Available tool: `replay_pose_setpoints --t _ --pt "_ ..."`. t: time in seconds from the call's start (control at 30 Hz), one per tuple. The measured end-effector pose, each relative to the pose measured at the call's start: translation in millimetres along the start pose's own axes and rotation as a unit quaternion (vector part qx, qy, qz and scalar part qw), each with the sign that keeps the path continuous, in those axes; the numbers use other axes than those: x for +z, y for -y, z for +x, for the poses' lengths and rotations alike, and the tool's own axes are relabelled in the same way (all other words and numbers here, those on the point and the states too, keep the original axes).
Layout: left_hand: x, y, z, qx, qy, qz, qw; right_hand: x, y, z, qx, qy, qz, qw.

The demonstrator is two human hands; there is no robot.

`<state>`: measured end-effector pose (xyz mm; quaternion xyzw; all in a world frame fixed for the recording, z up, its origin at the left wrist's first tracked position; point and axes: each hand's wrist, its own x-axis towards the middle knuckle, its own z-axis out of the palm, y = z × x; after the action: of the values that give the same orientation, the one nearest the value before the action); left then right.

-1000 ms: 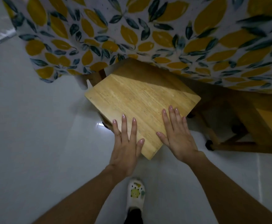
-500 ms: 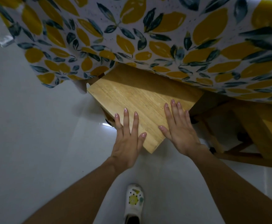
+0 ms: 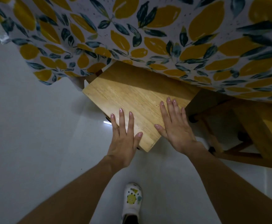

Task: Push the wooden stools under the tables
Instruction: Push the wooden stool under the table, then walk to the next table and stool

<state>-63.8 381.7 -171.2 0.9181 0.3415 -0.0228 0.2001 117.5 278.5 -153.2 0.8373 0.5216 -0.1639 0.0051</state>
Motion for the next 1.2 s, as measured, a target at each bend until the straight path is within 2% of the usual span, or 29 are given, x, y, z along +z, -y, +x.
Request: replay_pose_setpoints --t 0.17,0.4,0.57,0.67,0.73,0.83,0.97,1.1,1.2 --pt "9.2 4.1 -4.4 -0.005 0.017 0.066 0.998 3.7 3.0 0.1 -0.010 0.006 -0.009 1.000" --pt "7.0 2.4 -3.6 -0.011 0.033 0.050 0.998 -0.9 7.4 0.5 0.013 0.028 -0.033 0.999" --pt "-6.0 3.1 -0.7 -0.037 0.130 0.034 0.990 -24.6 19.0 3.1 0.032 0.118 -0.037 0.992" --pt "-35.7 0.4 7.0 -0.051 0.247 -0.010 0.968 -44.7 27.9 7.5 0.045 0.176 -0.026 0.983" --pt "-63.0 1.4 11.3 -0.048 0.287 -0.022 0.957 -61.5 35.0 8.0 0.051 0.195 -0.008 0.980" --pt "-108.1 6.6 11.4 -0.057 0.259 -0.013 0.964 -96.3 52.0 3.7 0.060 0.152 0.034 0.986" --pt "-184.2 1.1 6.5 -0.087 0.162 -0.029 0.983 -162.0 86.7 -3.5 0.053 0.046 0.091 0.993" --pt "-277.2 -3.3 0.3 -0.097 0.063 -0.110 0.987 -243.3 125.3 -4.3 -0.002 -0.053 0.129 0.990" --pt "-355.0 3.0 0.4 -0.085 0.010 -0.117 0.989 -312.6 154.0 1.5 -0.025 -0.106 0.149 0.983"
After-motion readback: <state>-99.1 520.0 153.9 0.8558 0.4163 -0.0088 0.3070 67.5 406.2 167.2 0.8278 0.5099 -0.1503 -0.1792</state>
